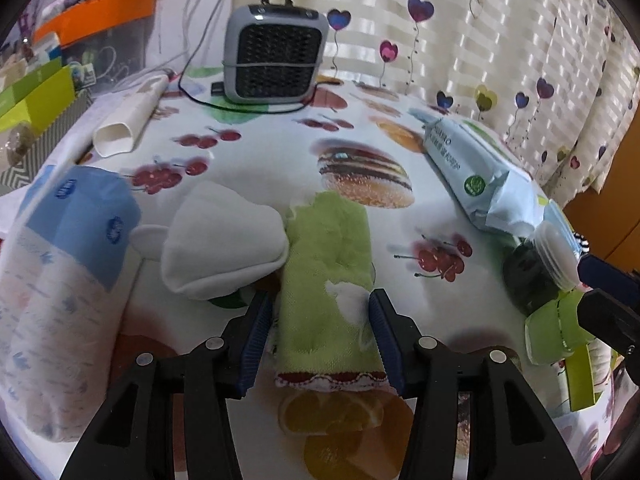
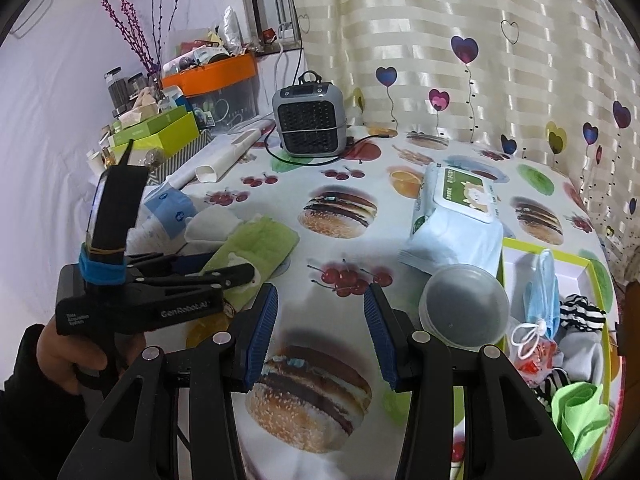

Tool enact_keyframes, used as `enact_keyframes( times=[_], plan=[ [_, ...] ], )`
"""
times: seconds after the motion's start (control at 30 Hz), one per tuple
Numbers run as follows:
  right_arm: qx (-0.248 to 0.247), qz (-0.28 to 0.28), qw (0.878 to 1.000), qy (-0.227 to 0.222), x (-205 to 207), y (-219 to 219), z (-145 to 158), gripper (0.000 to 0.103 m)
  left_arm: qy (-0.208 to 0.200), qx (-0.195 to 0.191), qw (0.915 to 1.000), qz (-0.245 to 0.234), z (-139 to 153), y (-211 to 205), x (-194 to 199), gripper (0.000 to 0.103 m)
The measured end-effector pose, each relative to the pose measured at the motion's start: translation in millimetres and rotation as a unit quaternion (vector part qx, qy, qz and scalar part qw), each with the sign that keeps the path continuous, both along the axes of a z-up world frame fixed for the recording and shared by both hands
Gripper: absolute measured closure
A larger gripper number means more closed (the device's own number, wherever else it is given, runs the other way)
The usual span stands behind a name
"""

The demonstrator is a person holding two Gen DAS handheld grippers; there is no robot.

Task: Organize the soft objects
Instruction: 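Grasp the green rolled towel with the left tool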

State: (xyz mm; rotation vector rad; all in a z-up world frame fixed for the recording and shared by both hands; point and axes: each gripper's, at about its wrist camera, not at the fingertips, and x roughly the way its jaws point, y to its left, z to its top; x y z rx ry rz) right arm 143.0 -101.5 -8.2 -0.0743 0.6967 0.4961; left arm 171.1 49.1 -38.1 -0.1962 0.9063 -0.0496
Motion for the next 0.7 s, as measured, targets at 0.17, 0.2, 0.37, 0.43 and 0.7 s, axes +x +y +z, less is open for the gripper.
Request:
enact_keyframes(
  times=[0.17,0.2,0.37,0.43,0.7],
  plan=[
    [-0.001,-0.001,1.000,0.003,4,3,-1,0.057,-0.006,0.006,0.9999,-0.011,-2,-7,-3,0.068],
    [-0.001,-0.003,1.000,0.004,4,4,-1,0.057,-0.008,0.008,0.9999,-0.012,0,-7,-5,0.071],
    [0.001,-0.006,1.000,-0.001,4,7,5,0.057,-0.017,-0.010,0.9997,-0.016,5,-3,-19,0.076],
    [0.000,-0.005,1.000,-0.003,3,10,6,0.057,-0.025,-0.014,0.9994,-0.018,9,-2,-30,0.076],
    [-0.001,0.014,1.000,0.003,11,33,7,0.057,-0.062,-0.022,0.9978,-0.004,32,17,-72,0.076]
  ],
)
